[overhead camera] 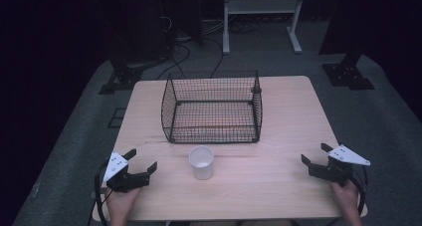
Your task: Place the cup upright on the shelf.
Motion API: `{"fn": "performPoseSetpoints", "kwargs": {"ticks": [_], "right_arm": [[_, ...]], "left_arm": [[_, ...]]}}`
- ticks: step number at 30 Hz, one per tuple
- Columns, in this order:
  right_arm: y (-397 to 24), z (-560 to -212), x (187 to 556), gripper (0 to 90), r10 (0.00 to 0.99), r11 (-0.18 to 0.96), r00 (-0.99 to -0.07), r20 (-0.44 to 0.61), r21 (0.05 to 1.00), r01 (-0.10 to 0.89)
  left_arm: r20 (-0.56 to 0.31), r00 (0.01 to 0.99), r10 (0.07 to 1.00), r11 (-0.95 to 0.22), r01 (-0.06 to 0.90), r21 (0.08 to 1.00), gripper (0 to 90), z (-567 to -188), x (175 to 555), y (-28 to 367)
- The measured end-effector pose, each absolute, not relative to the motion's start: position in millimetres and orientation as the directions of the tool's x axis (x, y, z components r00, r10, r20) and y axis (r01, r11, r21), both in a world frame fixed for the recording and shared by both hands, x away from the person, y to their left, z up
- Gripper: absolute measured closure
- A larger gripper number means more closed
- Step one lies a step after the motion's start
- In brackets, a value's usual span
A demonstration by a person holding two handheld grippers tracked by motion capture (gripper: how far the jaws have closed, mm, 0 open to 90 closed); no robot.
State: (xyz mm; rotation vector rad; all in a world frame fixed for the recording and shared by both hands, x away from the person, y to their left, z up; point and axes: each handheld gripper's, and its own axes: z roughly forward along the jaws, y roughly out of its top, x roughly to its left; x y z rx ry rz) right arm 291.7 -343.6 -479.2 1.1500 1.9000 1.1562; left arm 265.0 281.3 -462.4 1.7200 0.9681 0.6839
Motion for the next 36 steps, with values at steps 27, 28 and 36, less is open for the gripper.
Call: {"fn": "performPoseSetpoints", "kwargs": {"ticks": [27, 28, 36], "right_arm": [[-344.8, -479.2, 291.9, 13.1, 0.908, 0.228, -0.415, -0.066, 0.907, 0.355], [-344.8, -479.2, 291.9, 13.1, 0.908, 0.228, -0.414, -0.066, 0.906, 0.355], [-344.3, -479.2, 292.0, 13.1, 0.909, 0.231, -0.412, -0.068, 0.905, 0.359]], "left_arm": [[-0.001, 0.592, 0.806, -0.193, 0.263, 0.945, 6.7, -453.7, 265.2, 264.2], [-0.001, 0.594, 0.805, -0.192, 0.262, 0.946, 5.1, -453.5, 265.2, 263.5], [-0.001, 0.623, 0.782, -0.202, 0.255, 0.946, 3.2, -447.7, 265.3, 255.8]]}}
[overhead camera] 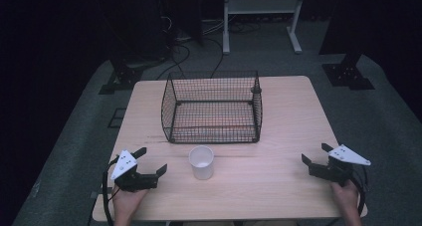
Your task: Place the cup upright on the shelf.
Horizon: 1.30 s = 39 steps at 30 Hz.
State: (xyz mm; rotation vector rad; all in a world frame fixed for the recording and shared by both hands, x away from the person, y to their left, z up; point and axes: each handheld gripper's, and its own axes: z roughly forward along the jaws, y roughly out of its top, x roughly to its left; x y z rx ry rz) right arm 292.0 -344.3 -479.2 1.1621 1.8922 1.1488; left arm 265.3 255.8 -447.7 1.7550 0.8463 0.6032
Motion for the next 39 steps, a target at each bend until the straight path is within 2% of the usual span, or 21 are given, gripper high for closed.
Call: {"fn": "performPoseSetpoints", "kwargs": {"ticks": [19, 39], "right_arm": [[-342.9, -479.3, 292.1, 13.1, 0.908, 0.241, -0.412, -0.079, 0.901, 0.36], [-342.2, -479.3, 291.8, 13.1, 0.906, 0.249, -0.414, -0.086, 0.9, 0.357]], "left_arm": [[0.029, 0.734, 0.679, -0.276, 0.219, 0.936, 2.5, -428.9, 260.6, 229.1], [0.044, 0.808, 0.588, -0.341, 0.198, 0.919, 0.7, -417.9, 265.3, 199.8]]}}
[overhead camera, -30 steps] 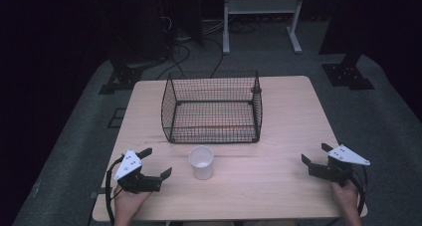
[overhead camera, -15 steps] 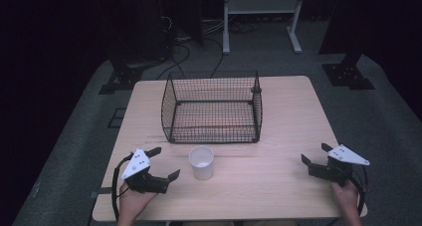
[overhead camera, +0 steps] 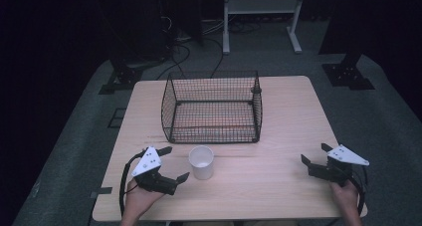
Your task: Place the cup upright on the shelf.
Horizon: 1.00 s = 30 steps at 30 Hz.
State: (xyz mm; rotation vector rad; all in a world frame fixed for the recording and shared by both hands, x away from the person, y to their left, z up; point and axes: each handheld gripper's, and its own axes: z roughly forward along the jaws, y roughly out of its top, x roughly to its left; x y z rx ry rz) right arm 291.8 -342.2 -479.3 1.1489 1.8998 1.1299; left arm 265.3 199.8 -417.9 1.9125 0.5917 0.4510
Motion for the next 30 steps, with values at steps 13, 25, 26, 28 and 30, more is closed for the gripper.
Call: {"fn": "performPoseSetpoints", "kwargs": {"ticks": [13, 25, 26, 28, 30], "right_arm": [[-342.6, -479.3, 291.9, 13.0, 0.906, 0.247, -0.415, -0.084, 0.901, 0.356], [-342.6, -479.3, 291.8, 13.1, 0.905, 0.248, -0.418, -0.084, 0.901, 0.356], [-342.6, -479.2, 291.8, 13.1, 0.905, 0.248, -0.418, -0.084, 0.901, 0.356], [-342.5, -479.2, 291.7, 13.1, 0.904, 0.249, -0.418, -0.084, 0.901, 0.356], [-342.5, -479.2, 291.7, 13.1, 0.904, 0.249, -0.418, -0.084, 0.901, 0.356]], "left_arm": [[0.054, 0.833, 0.551, -0.383, 0.195, 0.903, 0.7, -410.8, 271.9, 185.9], [0.042, 0.855, 0.517, -0.442, 0.225, 0.868, 0.7, -410.0, 283.1, 171.7], [0.039, 0.856, 0.515, -0.444, 0.227, 0.867, 0.7, -410.0, 283.6, 170.7], [0.038, 0.861, 0.507, -0.457, 0.232, 0.859, 0.7, -410.2, 286.1, 166.8], [0.035, 0.863, 0.504, -0.461, 0.234, 0.856, 0.7, -410.7, 287.4, 165.2]]}}
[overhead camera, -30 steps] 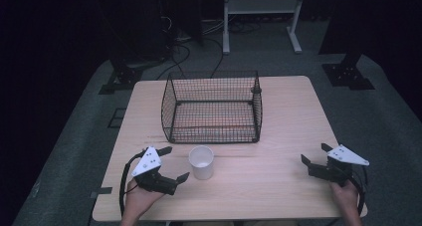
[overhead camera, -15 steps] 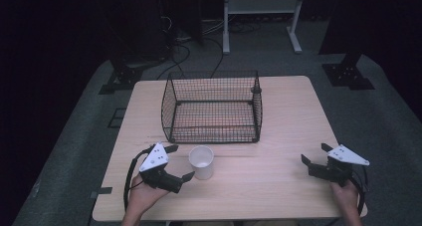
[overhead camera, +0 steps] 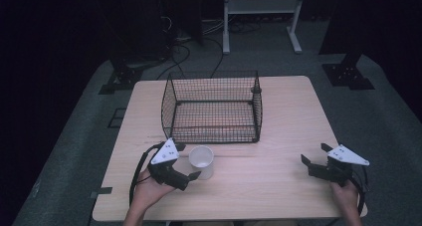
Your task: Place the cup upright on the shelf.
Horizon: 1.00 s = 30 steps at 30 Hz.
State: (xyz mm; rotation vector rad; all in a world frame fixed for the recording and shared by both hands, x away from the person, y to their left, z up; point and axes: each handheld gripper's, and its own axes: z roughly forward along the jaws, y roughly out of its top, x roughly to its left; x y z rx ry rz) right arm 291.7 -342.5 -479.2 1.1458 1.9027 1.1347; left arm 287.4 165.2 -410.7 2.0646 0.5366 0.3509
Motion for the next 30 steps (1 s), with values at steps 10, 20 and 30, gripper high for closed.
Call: {"fn": "performPoseSetpoints", "kwargs": {"ticks": [10, 20, 30], "right_arm": [[-342.1, -479.3, 291.8, 13.1, 0.903, 0.252, -0.42, -0.087, 0.901, 0.354], [-341.6, -479.3, 291.6, 13.1, 0.901, 0.255, -0.425, -0.089, 0.9, 0.353], [-341.5, -479.4, 291.6, 13.1, 0.9, 0.256, -0.426, -0.089, 0.9, 0.353]], "left_arm": [[0.028, 0.867, 0.497, -0.506, 0.264, 0.821, 0.7, -416.6, 293.6, 153.8], [0.017, 0.872, 0.489, -0.527, 0.28, 0.802, 0.7, -423.4, 300.9, 145.0], [0.007, 0.865, 0.502, -0.548, 0.312, 0.776, 0.8, -434.1, 310.5, 139.1]]}}
